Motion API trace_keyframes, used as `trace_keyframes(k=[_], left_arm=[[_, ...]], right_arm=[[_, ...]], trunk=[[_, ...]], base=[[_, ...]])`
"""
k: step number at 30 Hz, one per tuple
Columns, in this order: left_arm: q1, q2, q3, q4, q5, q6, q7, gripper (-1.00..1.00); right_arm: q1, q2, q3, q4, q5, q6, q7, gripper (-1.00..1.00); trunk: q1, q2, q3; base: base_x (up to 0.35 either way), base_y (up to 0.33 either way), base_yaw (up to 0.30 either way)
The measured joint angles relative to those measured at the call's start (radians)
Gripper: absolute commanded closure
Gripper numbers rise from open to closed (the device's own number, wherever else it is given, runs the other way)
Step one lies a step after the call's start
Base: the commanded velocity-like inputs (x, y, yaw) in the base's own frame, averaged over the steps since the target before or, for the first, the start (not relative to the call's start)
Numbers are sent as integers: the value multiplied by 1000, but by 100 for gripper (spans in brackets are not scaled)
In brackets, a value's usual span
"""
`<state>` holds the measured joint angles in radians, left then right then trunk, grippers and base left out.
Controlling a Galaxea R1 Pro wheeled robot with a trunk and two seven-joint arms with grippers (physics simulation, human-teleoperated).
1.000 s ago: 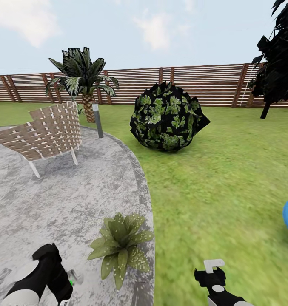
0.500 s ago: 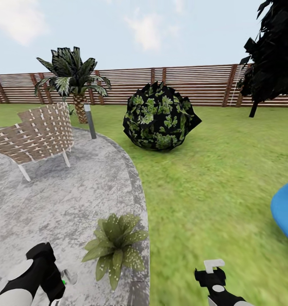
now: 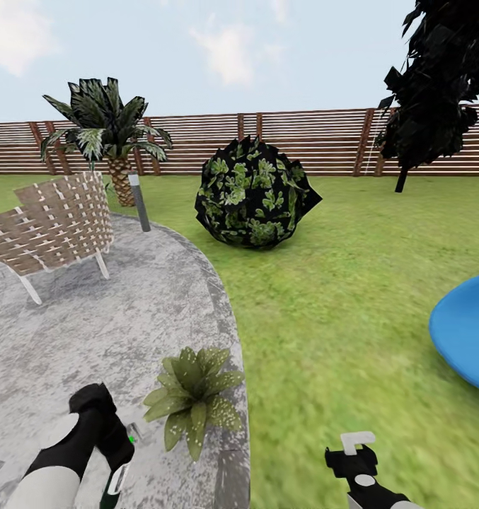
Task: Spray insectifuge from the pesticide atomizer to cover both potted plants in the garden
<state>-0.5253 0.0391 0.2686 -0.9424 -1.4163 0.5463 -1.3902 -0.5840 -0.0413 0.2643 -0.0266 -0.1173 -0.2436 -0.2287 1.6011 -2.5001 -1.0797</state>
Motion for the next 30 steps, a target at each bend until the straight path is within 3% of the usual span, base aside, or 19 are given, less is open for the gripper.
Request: trace_keyframes(k=[1, 2, 6, 11, 13, 15, 19, 22, 30], left_arm=[[-4, -23, -41, -22, 1, 27, -23, 100], [-13, -30, -54, -26, 0, 43, -46, 100], [-37, -19, -67, -28, -3, 58, -129, 100], [-46, 53, -66, -28, -24, 58, -172, 100], [-47, 69, -68, -28, -26, 55, -173, 100], [-48, 65, -70, -29, -25, 56, -172, 100], [-68, 9, -141, -31, -27, 62, -172, 100], [-93, -8, -153, -31, -28, 77, -172, 100], [-129, 1, -162, -31, -25, 90, -172, 100]], right_arm=[[0, -1, 0, 0, 0, 0, 0, -100], [0, -1, 1, 0, 0, 0, 0, -100], [0, -2, 1, 0, 0, 1, 0, -100], [0, -2, 0, -1, 0, 1, 0, -100], [0, -2, 0, -1, 0, 2, 0, -100], [0, -2, 1, -1, 0, 2, -1, -100], [0, 1, 2, -1, -1, 2, -1, -100], [0, 1, 2, -1, -1, 2, -1, -100], [0, 1, 2, -1, -1, 2, -1, -100]], trunk=[[0, 0, 0], [0, 0, 0], [0, 0, 0], [0, 0, 0], [0, 0, 0], [0, 0, 0], [0, 0, 0], [0, 0, 0], [0, 0, 0]], base=[[0, 0, 0], [0, 0, 0], [0, 0, 0], [0, 0, 0], [0, 0, 0], [0, 0, 0], [0, 0, 0], [0, 0, 0], [0, 0, 0]])
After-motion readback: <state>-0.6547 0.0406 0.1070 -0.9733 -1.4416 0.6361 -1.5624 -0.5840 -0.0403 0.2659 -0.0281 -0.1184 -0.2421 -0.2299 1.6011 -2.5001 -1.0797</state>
